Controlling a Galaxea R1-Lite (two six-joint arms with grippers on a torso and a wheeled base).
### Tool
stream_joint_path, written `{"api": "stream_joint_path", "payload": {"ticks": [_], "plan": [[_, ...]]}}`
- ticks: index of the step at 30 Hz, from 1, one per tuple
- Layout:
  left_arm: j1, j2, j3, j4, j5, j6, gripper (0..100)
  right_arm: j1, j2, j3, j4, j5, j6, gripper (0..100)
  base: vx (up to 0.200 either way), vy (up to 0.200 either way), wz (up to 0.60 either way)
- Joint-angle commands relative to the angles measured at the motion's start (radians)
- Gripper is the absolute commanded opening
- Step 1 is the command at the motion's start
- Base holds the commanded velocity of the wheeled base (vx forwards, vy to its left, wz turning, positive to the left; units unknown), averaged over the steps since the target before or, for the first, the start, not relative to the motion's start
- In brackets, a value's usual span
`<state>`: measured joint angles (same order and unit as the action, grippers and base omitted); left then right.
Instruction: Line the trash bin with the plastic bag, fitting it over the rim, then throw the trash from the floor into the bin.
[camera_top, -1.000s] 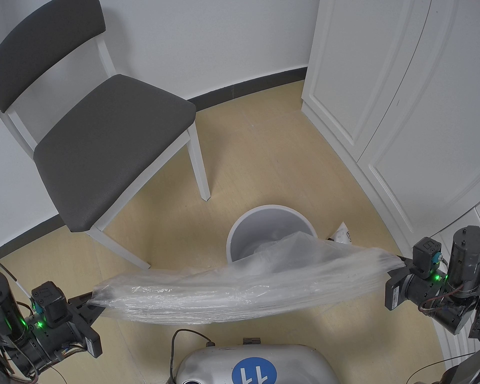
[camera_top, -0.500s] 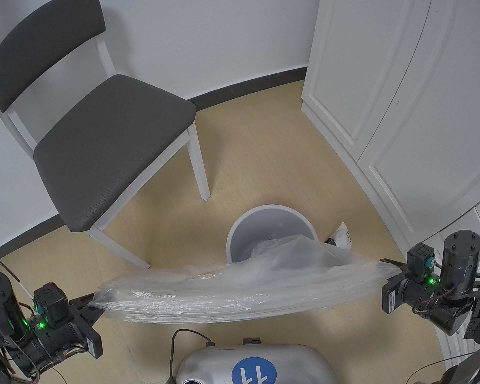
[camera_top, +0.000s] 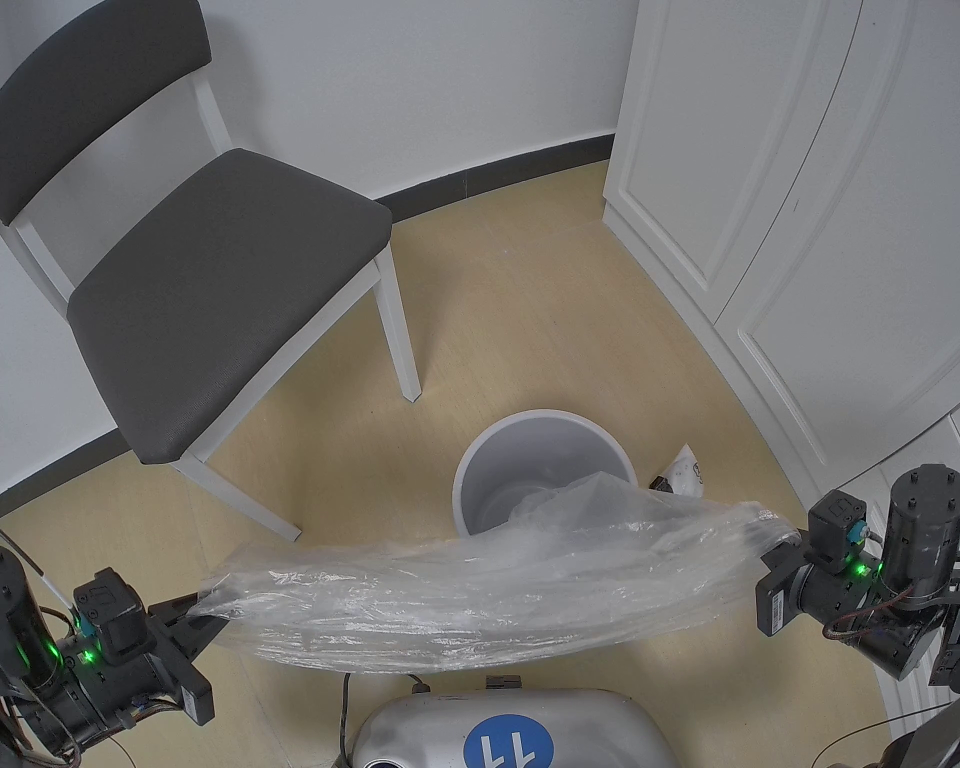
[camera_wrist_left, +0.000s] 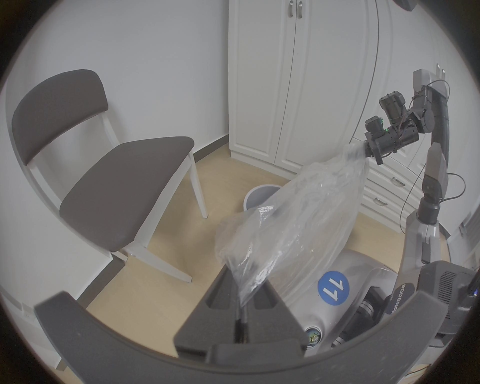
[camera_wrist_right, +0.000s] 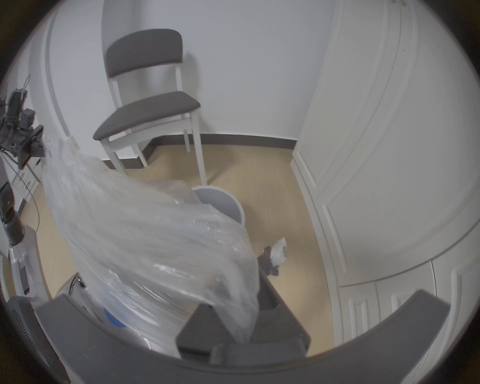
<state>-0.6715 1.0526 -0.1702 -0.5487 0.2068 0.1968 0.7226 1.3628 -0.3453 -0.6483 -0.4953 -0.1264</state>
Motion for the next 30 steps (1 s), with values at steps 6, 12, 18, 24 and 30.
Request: {"api": "stream_joint_path", "payload": {"ticks": [6, 12, 18, 24, 30], "plan": [[-0.033, 0.121, -0.089, -0.008, -0.03, 0.001, 0, 0.026, 0.024, -0.075, -0.004, 0.018, -0.087, 0, 0.0, 0.0, 0.0], [-0.089, 0.259, -0.13, -0.086, -0.029, -0.011, 0, 0.028, 0.13, -0.109, -0.036, 0.047, -0.061, 0, 0.0, 0.0, 0.0], [-0.174, 0.362, -0.118, -0.297, -0.03, -0.039, 0, 0.049, 0.228, -0.075, -0.264, 0.061, 0.025, 0, 0.0, 0.0, 0.0], [-0.318, 0.514, -0.157, -0.497, -0.029, -0.189, 0, 0.054, 0.257, -0.04, -0.396, 0.13, 0.05, 0, 0.0, 0.0, 0.0], [-0.344, 0.721, -0.195, -0.744, -0.023, -0.211, 0, 0.072, 0.22, -0.017, -0.396, 0.138, 0.054, 0, 0.0, 0.0, 0.0]]}}
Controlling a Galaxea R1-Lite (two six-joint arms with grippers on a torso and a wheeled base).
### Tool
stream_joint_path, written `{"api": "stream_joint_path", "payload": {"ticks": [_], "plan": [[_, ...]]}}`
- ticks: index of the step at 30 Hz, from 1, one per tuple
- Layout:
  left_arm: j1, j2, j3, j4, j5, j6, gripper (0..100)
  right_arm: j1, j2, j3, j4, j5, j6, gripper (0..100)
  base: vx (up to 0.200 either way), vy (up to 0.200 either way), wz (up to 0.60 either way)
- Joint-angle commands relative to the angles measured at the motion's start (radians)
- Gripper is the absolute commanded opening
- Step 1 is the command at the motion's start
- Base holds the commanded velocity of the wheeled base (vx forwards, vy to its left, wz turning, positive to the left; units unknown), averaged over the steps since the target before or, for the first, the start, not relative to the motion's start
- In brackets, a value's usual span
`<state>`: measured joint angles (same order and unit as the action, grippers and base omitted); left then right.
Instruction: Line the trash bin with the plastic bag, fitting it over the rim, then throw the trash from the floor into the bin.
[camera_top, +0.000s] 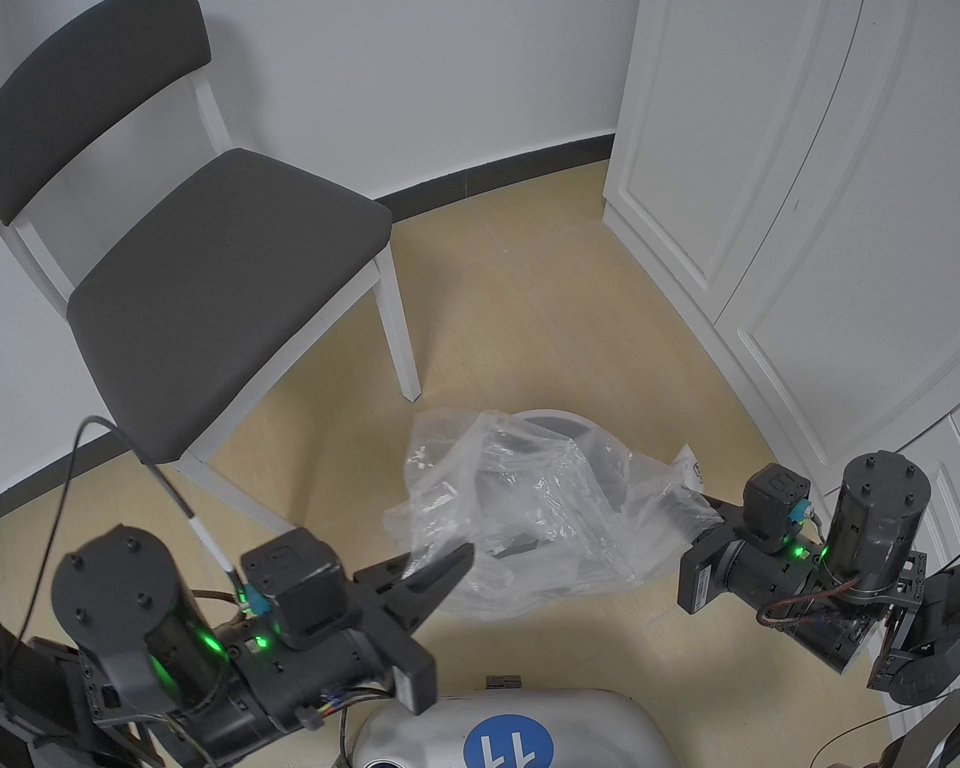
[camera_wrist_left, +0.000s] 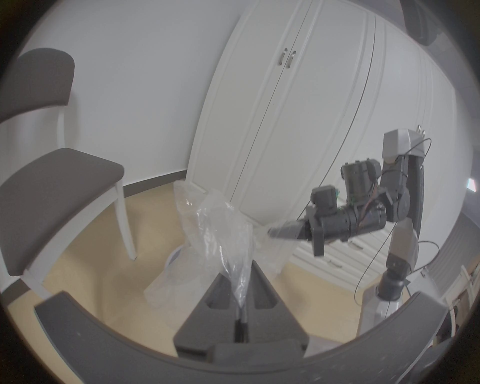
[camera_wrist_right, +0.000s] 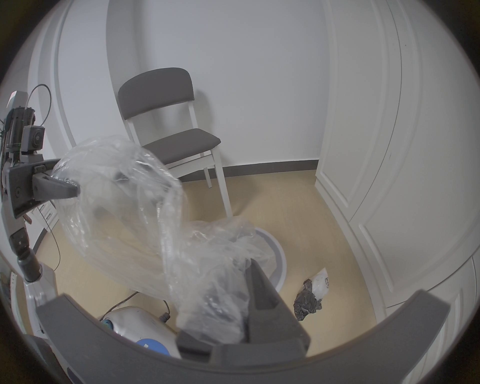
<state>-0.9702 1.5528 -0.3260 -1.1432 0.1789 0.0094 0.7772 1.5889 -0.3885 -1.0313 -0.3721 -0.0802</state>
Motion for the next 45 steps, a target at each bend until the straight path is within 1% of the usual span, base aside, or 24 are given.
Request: {"api": "stream_joint_path", "payload": {"ticks": [1, 2, 3, 4, 5, 7, 9, 10, 12, 14, 15, 18, 21, 23, 24, 28, 29, 31, 33, 36, 37, 38, 40, 45], "plan": [[-0.045, 0.27, -0.042, -0.216, 0.007, -0.023, 0, 0.017, -0.014, 0.026, -0.015, 0.025, 0.013, 0, 0.0, 0.0, 0.0], [-0.045, 0.313, -0.042, -0.276, 0.008, -0.023, 0, 0.016, -0.024, 0.028, -0.015, 0.041, 0.017, 0, 0.0, 0.0, 0.0], [-0.045, 0.323, -0.042, -0.291, 0.008, -0.025, 0, 0.016, -0.027, 0.028, -0.013, 0.045, 0.019, 0, 0.0, 0.0, 0.0], [-0.045, 0.382, -0.045, -0.38, 0.011, -0.023, 0, 0.008, -0.046, 0.028, -0.012, 0.064, 0.019, 0, 0.0, 0.0, 0.0], [-0.045, 0.409, -0.054, -0.406, 0.013, -0.023, 0, 0.004, -0.053, 0.031, -0.01, 0.076, 0.02, 0, 0.0, 0.0, 0.0], [-0.039, 0.423, -0.077, -0.389, 0.019, -0.025, 0, -0.003, -0.061, 0.033, -0.01, 0.088, 0.023, 0, 0.0, 0.0, 0.0], [-0.031, 0.421, -0.117, -0.386, 0.05, -0.052, 0, -0.019, -0.058, 0.036, -0.012, 0.102, 0.025, 0, 0.0, 0.0, 0.0], [-0.031, 0.421, -0.117, -0.386, 0.05, -0.052, 0, -0.019, -0.058, 0.036, -0.012, 0.102, 0.025, 0, 0.0, 0.0, 0.0], [-0.024, 0.412, -0.162, -0.386, 0.079, -0.086, 0, -0.052, -0.041, 0.031, -0.013, 0.127, 0.028, 0, 0.0, 0.0, 0.0], [-0.024, 0.412, -0.162, -0.386, 0.079, -0.086, 0, -0.052, -0.041, 0.031, -0.013, 0.127, 0.028, 0, 0.0, 0.0, 0.0], [-0.008, 0.417, -0.182, -0.386, 0.091, -0.092, 0, -0.084, -0.024, 0.028, -0.015, 0.176, 0.045, 0, 0.0, 0.0, 0.0], [0.011, 0.42, -0.2, -0.386, 0.093, -0.094, 0, -0.105, -0.009, 0.02, -0.016, 0.206, 0.053, 0, 0.0, 0.0, 0.0], [0.036, 0.42, -0.22, -0.386, 0.093, -0.094, 0, -0.121, 0.006, 0.011, -0.015, 0.21, 0.056, 0, 0.0, 0.0, 0.0], [0.038, 0.42, -0.222, -0.386, 0.093, -0.094, 0, -0.124, 0.008, 0.011, -0.015, 0.21, 0.057, 0, 0.0, 0.0, 0.0], [0.057, 0.426, -0.24, -0.386, 0.091, -0.095, 0, -0.136, 0.029, 0.008, -0.018, 0.211, 0.079, 0, 0.0, 0.0, 0.0], [0.065, 0.441, -0.251, -0.386, 0.091, -0.097, 0, -0.139, 0.046, 0.003, -0.036, 0.217, 0.099, 0, 0.0, 0.0, 0.0], [0.067, 0.454, -0.254, -0.386, 0.093, -0.1, 0, -0.139, 0.074, 0.003, -0.079, 0.233, 0.108, 0, 0.0, 0.0, 0.0], [0.068, 0.457, -0.258, -0.386, 0.093, -0.1, 0, -0.141, 0.109, 0.005, -0.122, 0.24, 0.109, 0, 0.0, 0.0, 0.0], [0.073, 0.457, -0.262, -0.386, 0.1, -0.1, 0, -0.141, 0.126, 0.007, -0.144, 0.24, 0.114, 0, 0.0, 0.0, 0.0], [0.076, 0.457, -0.28, -0.386, 0.12, -0.1, 0, -0.142, 0.21, 0.007, -0.266, 0.24, 0.134, 0, 0.0, 0.0, 0.0], [0.079, 0.457, -0.289, -0.386, 0.131, -0.1, 0, -0.142, 0.21, 0.007, -0.266, 0.24, 0.134, 0, 0.0, 0.0, 0.0], [0.082, 0.455, -0.294, -0.386, 0.136, -0.1, 0, -0.148, 0.255, 0.005, -0.357, 0.24, 0.145, 0, 0.0, 0.0, 0.0], [0.093, 0.454, -0.301, -0.386, 0.14, -0.1, 0, -0.15, 0.298, 0.014, -0.447, 0.24, 0.145, 0, 0.0, 0.0, 0.0], [0.096, 0.464, -0.295, -0.386, 0.14, -0.111, 0, -0.15, 0.321, 0.02, -0.466, 0.24, 0.142, 0, 0.0, 0.0, 0.0]]}}
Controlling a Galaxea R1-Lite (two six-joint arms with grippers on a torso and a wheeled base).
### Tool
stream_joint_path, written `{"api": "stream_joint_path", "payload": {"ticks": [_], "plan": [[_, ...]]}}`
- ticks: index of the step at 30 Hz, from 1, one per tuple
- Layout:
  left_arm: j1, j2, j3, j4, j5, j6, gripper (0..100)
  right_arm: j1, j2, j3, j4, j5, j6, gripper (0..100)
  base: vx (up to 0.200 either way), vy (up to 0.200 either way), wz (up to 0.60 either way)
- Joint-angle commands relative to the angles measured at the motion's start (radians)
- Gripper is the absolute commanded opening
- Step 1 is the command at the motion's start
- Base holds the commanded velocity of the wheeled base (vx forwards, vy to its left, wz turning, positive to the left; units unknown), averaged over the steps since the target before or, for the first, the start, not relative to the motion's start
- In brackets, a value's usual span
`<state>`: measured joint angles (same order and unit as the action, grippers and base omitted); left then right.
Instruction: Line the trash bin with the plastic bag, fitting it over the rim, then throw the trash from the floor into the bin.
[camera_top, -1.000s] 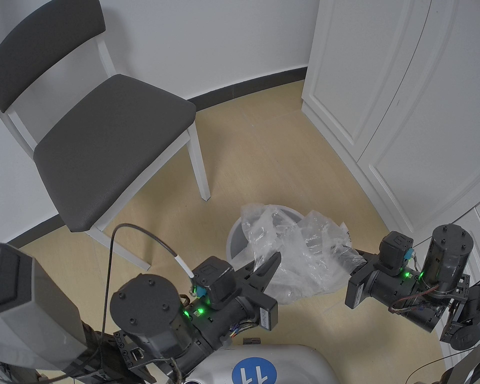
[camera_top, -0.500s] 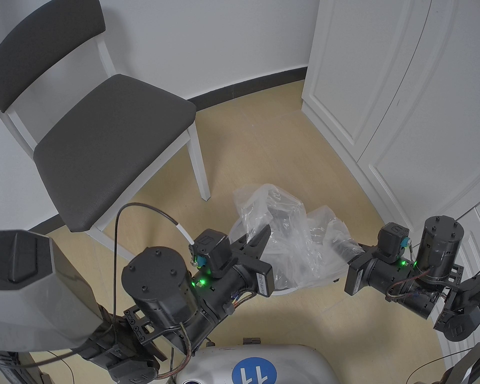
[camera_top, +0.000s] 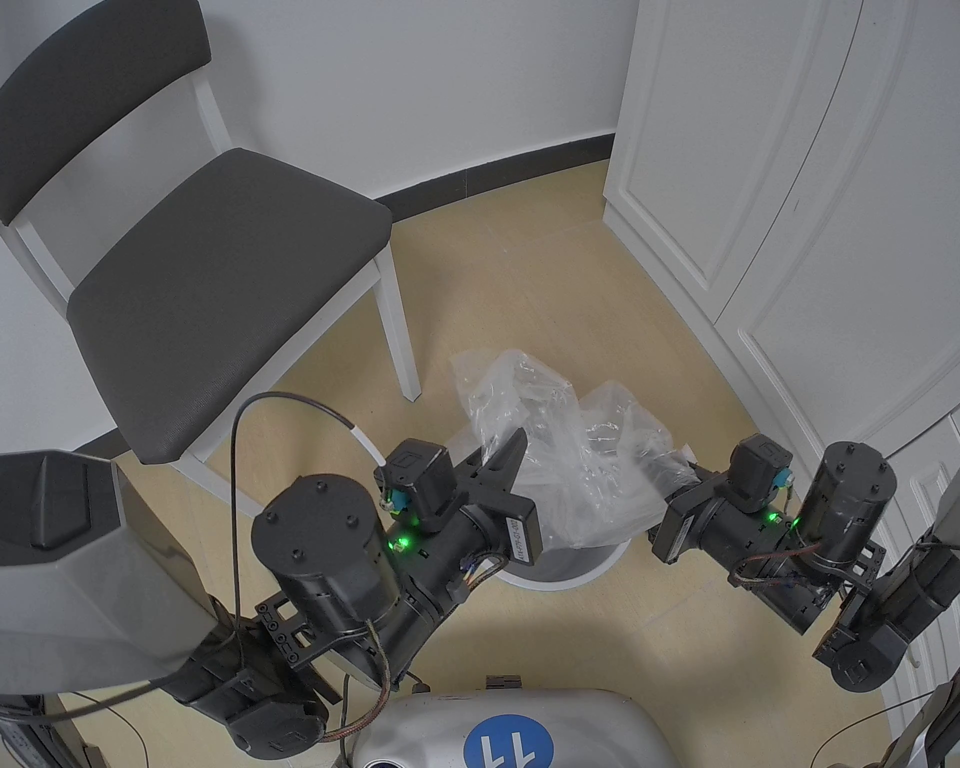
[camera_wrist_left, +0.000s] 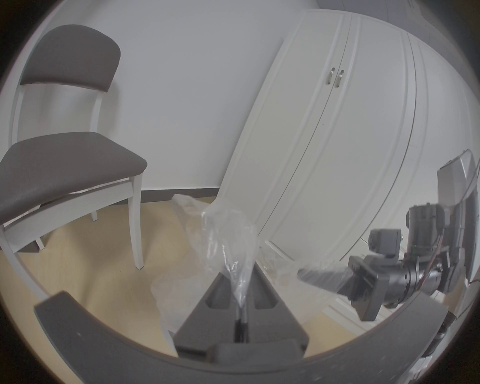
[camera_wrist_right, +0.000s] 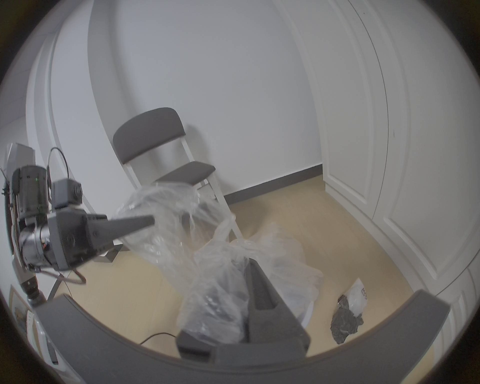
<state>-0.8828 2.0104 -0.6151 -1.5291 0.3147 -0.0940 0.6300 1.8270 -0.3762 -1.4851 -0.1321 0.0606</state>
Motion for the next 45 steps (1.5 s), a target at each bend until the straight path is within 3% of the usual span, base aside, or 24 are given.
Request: {"api": "stream_joint_path", "payload": {"ticks": [1, 10, 20, 31, 40, 45], "plan": [[0.002, 0.014, -0.006, 0.0, 0.004, -0.012, 0, -0.001, 0.084, 0.01, -0.012, 0.0, 0.001, 0, 0.0, 0.0, 0.0], [-0.002, 0.054, -0.015, -0.002, 0.004, -0.023, 0, -0.003, 0.167, 0.002, -0.029, 0.002, 0.004, 0, 0.0, 0.0, 0.0], [-0.002, 0.056, -0.017, 0.0, 0.004, -0.029, 0, -0.056, 0.244, -0.032, -0.029, 0.017, 0.005, 0, 0.0, 0.0, 0.0], [-0.065, 0.094, -0.077, -0.002, 0.004, -0.173, 0, -0.179, 0.166, -0.009, -0.034, 0.121, 0.001, 0, 0.0, 0.0, 0.0], [-0.07, 0.245, -0.166, 0.0, 0.006, -0.26, 0, -0.176, 0.167, 0.031, -0.034, 0.152, -0.022, 0, 0.0, 0.0, 0.0], [-0.022, 0.337, -0.236, 0.0, 0.006, -0.299, 0, -0.171, 0.175, 0.043, -0.034, 0.161, -0.033, 0, 0.0, 0.0, 0.0]]}}
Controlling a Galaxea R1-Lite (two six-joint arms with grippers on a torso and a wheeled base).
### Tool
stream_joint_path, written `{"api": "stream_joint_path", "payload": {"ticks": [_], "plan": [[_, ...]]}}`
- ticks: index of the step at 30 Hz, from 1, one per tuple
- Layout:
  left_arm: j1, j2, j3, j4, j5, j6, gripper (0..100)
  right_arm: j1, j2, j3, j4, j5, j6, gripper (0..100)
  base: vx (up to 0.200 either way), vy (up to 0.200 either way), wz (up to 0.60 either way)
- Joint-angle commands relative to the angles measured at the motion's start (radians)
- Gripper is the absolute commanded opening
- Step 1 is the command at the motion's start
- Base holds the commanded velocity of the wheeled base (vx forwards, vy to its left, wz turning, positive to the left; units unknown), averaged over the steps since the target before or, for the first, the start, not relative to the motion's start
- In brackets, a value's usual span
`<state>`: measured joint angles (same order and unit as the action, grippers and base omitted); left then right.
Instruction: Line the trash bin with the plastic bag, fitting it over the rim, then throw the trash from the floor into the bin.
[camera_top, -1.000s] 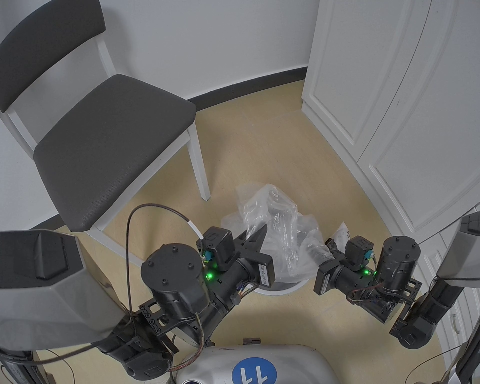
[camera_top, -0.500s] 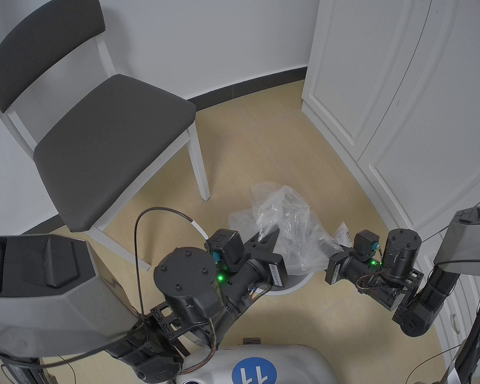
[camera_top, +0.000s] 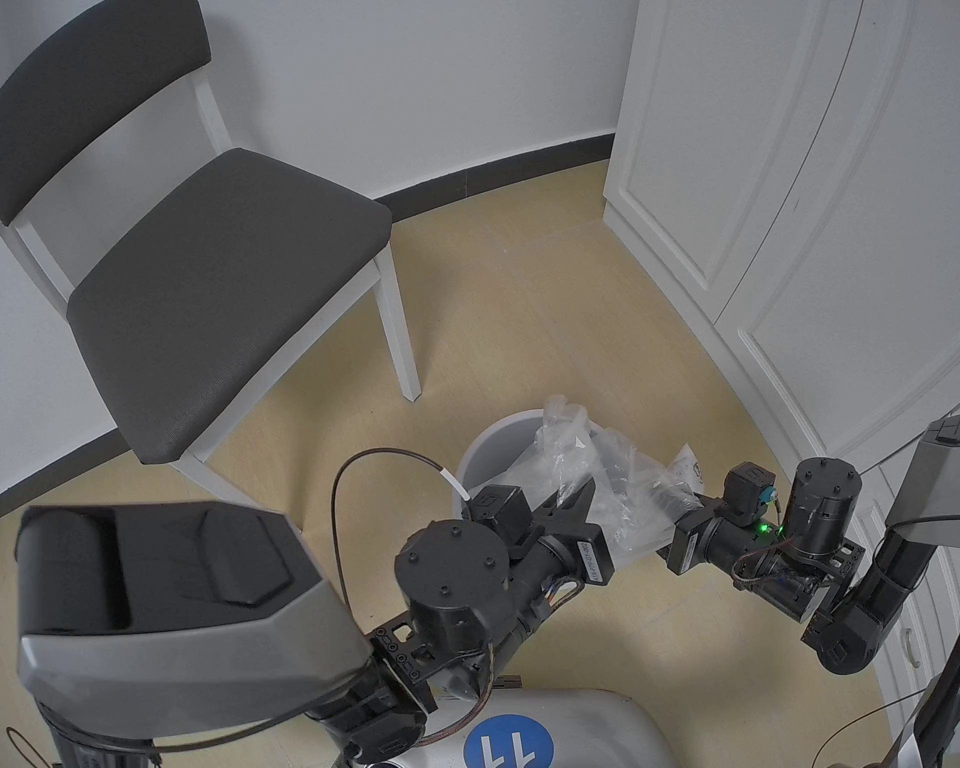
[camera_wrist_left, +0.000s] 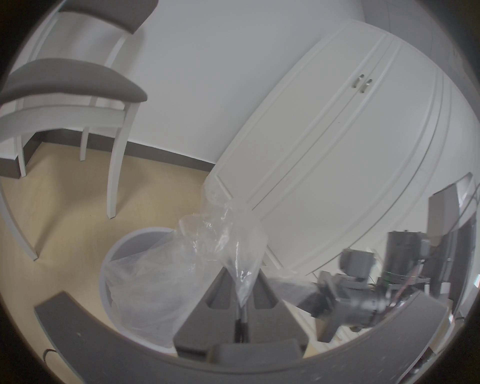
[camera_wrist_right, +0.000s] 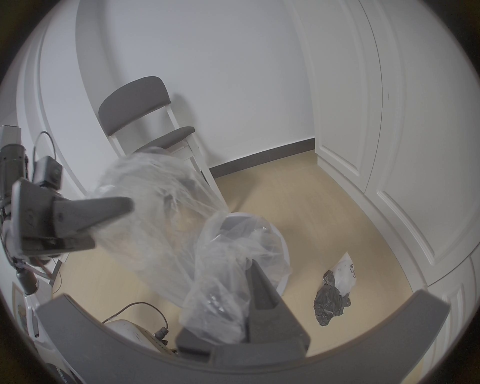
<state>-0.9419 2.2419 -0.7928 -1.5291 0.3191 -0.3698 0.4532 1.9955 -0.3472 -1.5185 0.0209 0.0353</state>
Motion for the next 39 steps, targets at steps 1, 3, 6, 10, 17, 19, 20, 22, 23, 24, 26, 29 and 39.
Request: {"api": "stream_joint_path", "payload": {"ticks": [1, 3, 6, 10, 17, 19, 20, 22, 23, 24, 26, 29, 39], "plan": [[0.038, 0.108, -0.062, 0.0, 0.001, -0.023, 0, 0.005, 0.008, 0.014, 0.0, 0.01, -0.008, 0, 0.0, 0.0, 0.0], [0.06, 0.145, -0.1, 0.0, 0.001, -0.04, 0, 0.005, 0.011, 0.022, 0.0, 0.019, -0.014, 0, 0.0, 0.0, 0.0], [0.1, 0.214, -0.161, 0.0, 0.001, -0.049, 0, 0.005, 0.016, 0.033, 0.0, 0.022, -0.032, 0, 0.0, 0.0, 0.0], [0.107, 0.24, -0.183, 0.0, 0.001, -0.049, 0, 0.004, 0.017, 0.034, 0.0, 0.024, -0.037, 0, 0.0, 0.0, 0.0], [0.126, 0.278, -0.21, 0.0, 0.003, -0.043, 0, -0.007, 0.075, 0.022, -0.008, 0.022, -0.038, 0, 0.0, 0.0, 0.0], [0.132, 0.275, -0.207, 0.0, 0.003, -0.041, 0, -0.008, 0.088, 0.019, -0.022, 0.022, -0.037, 0, 0.0, 0.0, 0.0], [0.138, 0.274, -0.203, 0.0, 0.003, -0.037, 0, -0.011, 0.108, 0.017, -0.046, 0.022, -0.035, 0, 0.0, 0.0, 0.0], [0.164, 0.269, -0.198, 0.0, 0.003, -0.011, 0, -0.014, 0.155, 0.005, -0.052, 0.021, -0.035, 0, 0.0, 0.0, 0.0], [0.183, 0.26, -0.194, 0.0, 0.003, 0.014, 0, -0.014, 0.175, -0.009, -0.052, 0.013, -0.035, 0, 0.0, 0.0, 0.0], [0.198, 0.251, -0.184, 0.0, 0.003, 0.034, 0, -0.018, 0.184, -0.021, -0.052, 0.011, -0.034, 0, 0.0, 0.0, 0.0], [0.226, 0.223, -0.154, 0.0, -0.003, 0.072, 0, -0.03, 0.197, -0.047, -0.052, 0.01, -0.031, 0, 0.0, 0.0, 0.0], [0.264, 0.182, -0.097, 0.0, -0.014, 0.126, 0, -0.059, 0.206, -0.082, -0.052, 0.008, -0.029, 0, 0.0, 0.0, 0.0], [0.365, 0.105, 0.132, 0.003, -0.149, 0.344, 0, -0.174, 0.204, -0.11, -0.052, 0.014, -0.038, 0, 0.0, 0.0, 0.0]]}}
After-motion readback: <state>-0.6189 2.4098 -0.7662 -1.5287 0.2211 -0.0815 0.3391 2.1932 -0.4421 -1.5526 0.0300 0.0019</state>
